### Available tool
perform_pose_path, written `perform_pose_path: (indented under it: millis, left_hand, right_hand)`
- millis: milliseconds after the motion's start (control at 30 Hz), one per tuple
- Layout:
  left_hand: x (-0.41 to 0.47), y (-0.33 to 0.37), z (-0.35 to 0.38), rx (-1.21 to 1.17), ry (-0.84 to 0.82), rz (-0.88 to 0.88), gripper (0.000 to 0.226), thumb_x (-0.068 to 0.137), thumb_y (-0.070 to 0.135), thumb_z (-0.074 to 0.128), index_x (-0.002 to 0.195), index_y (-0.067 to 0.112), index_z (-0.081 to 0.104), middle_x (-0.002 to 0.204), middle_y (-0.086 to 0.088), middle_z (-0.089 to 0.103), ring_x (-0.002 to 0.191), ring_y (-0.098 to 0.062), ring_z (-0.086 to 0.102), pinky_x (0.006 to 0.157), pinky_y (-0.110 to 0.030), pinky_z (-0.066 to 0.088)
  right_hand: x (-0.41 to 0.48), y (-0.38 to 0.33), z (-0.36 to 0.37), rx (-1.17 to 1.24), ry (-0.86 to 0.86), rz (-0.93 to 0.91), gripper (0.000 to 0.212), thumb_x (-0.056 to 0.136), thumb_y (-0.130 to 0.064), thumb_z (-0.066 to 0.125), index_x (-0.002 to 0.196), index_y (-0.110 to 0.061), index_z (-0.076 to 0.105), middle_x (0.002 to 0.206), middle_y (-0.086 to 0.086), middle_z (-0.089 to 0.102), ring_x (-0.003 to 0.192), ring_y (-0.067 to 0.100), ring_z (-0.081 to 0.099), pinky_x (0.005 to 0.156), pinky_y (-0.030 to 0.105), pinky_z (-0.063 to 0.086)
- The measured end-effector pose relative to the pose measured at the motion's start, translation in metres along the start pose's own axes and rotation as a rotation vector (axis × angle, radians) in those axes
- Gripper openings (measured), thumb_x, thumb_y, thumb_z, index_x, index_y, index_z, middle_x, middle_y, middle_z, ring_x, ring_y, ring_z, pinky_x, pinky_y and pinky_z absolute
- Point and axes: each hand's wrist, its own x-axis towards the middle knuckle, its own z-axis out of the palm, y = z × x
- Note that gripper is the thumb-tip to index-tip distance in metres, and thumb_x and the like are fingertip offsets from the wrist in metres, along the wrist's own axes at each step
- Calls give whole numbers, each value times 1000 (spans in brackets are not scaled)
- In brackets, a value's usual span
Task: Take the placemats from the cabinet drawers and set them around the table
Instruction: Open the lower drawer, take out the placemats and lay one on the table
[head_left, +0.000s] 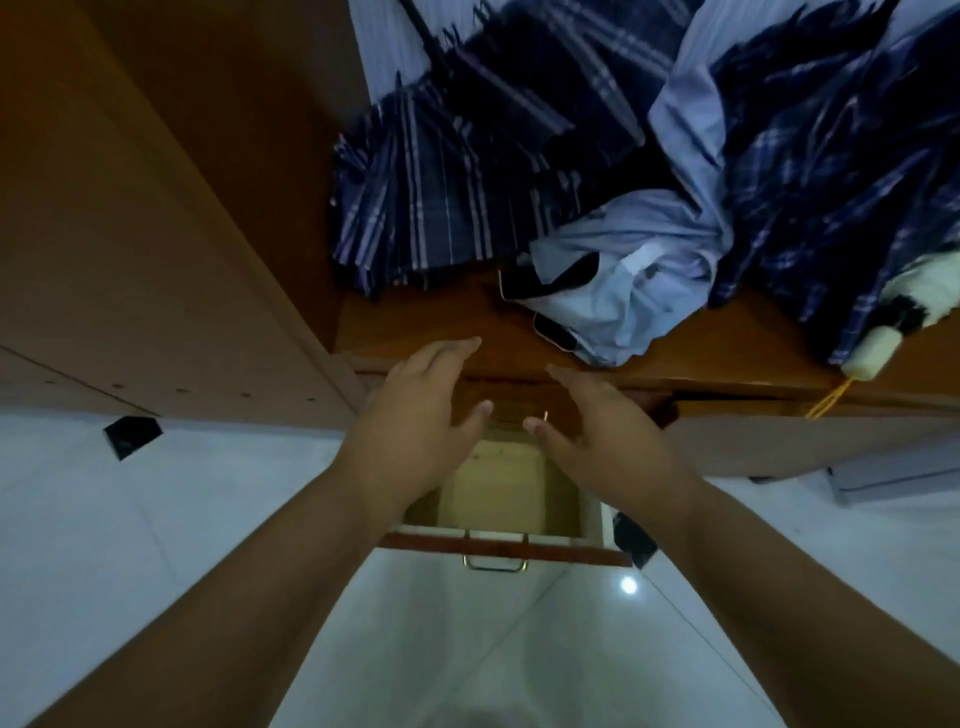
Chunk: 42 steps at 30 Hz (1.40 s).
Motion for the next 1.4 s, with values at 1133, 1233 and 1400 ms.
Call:
perform_pose_path:
  millis: [1133, 1233, 1400]
  left_hand:
    - [-32, -80, 97, 325, 488, 253, 40, 90, 60, 52, 125, 40, 54, 119, 18, 54, 116, -9, 45, 88, -34, 32]
    - [-28, -79, 82, 325, 322, 143, 57, 93, 66, 46, 143, 40, 45, 142, 17, 51, 133, -9, 42, 105, -42, 33]
    - [-26, -80, 75, 210, 165, 86, 68, 90, 69, 46, 150, 36, 40, 140, 13, 54, 130, -12, 46, 105, -40, 44]
  right_hand:
    - [-18, 67, 83, -27, 386, -358, 39, 92, -70, 41, 115, -45, 60, 105, -24, 59, 94, -6, 58, 73, 23, 57]
    - [-17, 66, 63, -84, 497, -379, 54, 93, -71, 42, 137, -41, 51, 129, -24, 57, 116, -13, 41, 88, 18, 42]
    - [-22, 70, 63, -227, 286, -255, 86, 84, -84, 34, 157, -40, 23, 131, -20, 59, 81, -7, 50, 75, 23, 47]
